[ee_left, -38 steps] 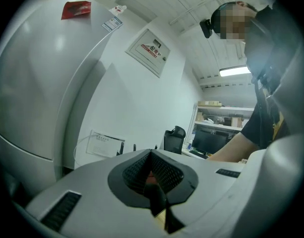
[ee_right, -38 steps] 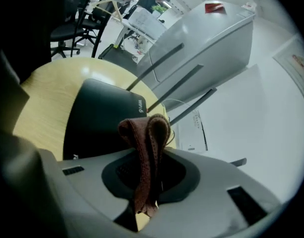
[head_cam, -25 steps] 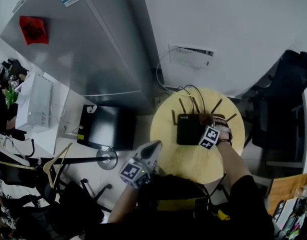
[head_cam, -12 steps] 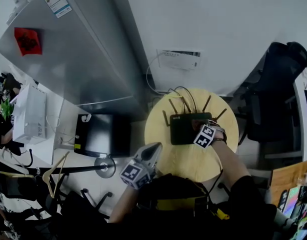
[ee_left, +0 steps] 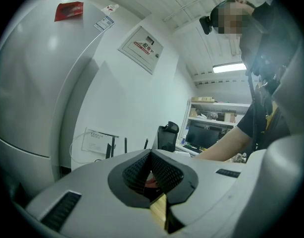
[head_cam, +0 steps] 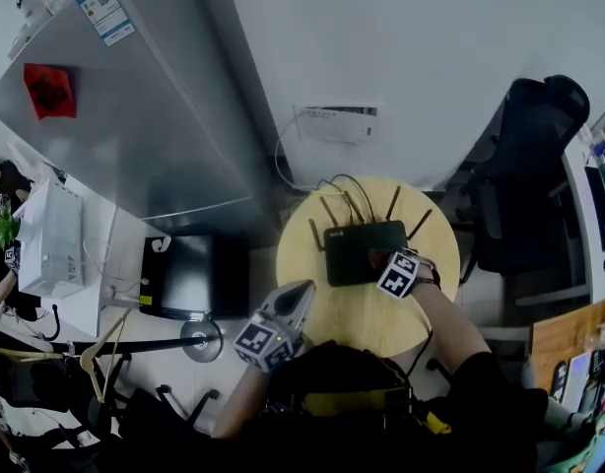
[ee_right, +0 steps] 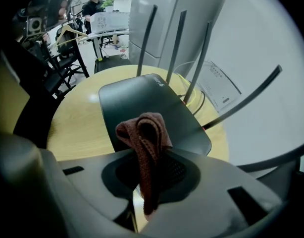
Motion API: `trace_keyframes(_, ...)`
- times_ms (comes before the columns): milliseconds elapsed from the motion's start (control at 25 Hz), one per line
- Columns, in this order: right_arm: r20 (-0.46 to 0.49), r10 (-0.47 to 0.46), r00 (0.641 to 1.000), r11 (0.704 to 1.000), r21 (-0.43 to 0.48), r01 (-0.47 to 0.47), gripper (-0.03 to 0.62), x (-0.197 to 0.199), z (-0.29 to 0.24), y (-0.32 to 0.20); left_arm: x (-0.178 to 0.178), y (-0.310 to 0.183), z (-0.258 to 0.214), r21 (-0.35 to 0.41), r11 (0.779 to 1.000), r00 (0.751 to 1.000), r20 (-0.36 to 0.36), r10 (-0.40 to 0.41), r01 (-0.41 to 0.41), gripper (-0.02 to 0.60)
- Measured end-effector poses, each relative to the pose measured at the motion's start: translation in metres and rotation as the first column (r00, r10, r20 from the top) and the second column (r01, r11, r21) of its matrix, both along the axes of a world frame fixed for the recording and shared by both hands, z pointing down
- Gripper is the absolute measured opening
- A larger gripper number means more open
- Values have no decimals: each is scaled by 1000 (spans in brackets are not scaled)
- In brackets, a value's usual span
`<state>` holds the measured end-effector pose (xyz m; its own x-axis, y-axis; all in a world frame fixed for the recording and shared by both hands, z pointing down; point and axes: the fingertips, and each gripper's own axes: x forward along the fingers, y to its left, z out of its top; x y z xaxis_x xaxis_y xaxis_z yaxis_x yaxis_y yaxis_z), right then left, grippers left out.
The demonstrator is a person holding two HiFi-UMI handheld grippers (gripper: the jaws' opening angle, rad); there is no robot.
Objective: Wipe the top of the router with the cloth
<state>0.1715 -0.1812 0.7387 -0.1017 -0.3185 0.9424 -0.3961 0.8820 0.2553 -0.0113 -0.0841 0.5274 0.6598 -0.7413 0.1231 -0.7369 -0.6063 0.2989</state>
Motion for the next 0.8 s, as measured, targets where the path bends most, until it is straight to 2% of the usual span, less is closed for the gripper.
trace_keyframes(440,-17,-30,999,999,-17,30,63,2,1,37,22,-10,-13,49,996,997,-6,73,-73,-3)
trace_keyframes(680,-37,-66,997,997,-50,64,63,2,1,48,31,-15,-11,40,994,994,-14,107,-106,-3)
trace_keyframes(800,-11,-78,997,993,-87,77,63,0,7,55,36,-18,-12,36,992,992,-8,124,-124,-3)
